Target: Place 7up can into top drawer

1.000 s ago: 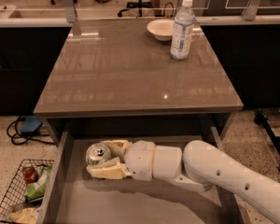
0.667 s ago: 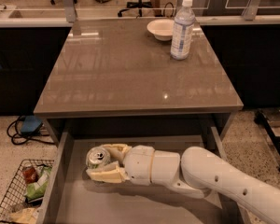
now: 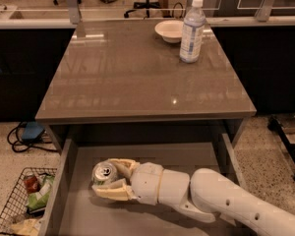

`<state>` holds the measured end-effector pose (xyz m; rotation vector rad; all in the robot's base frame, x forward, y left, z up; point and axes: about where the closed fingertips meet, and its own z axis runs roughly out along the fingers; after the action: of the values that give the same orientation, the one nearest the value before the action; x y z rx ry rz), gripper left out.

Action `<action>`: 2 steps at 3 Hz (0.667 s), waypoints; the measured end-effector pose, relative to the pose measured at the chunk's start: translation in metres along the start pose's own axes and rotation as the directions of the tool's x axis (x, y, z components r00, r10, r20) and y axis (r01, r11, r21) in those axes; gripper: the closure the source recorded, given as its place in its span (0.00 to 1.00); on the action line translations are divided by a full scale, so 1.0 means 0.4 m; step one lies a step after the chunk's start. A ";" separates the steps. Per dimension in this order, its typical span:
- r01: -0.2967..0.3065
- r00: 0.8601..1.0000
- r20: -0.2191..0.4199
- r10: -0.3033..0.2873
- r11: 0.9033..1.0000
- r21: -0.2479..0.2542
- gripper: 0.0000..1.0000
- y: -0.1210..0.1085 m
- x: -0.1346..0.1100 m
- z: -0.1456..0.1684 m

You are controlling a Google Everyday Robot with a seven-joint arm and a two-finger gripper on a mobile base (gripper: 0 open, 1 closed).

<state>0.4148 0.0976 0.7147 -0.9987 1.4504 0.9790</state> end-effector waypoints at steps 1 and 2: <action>0.004 1.000 0.008 -0.003 1.000 -0.021 1.00 0.007 0.015 0.013; -0.004 1.000 0.021 0.006 0.998 -0.060 1.00 0.014 0.035 0.047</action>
Offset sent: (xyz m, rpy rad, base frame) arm 0.0014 0.0343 -0.0272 0.0492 0.0129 0.1032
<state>0.4142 0.1160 0.6995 -1.0256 1.4142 1.0388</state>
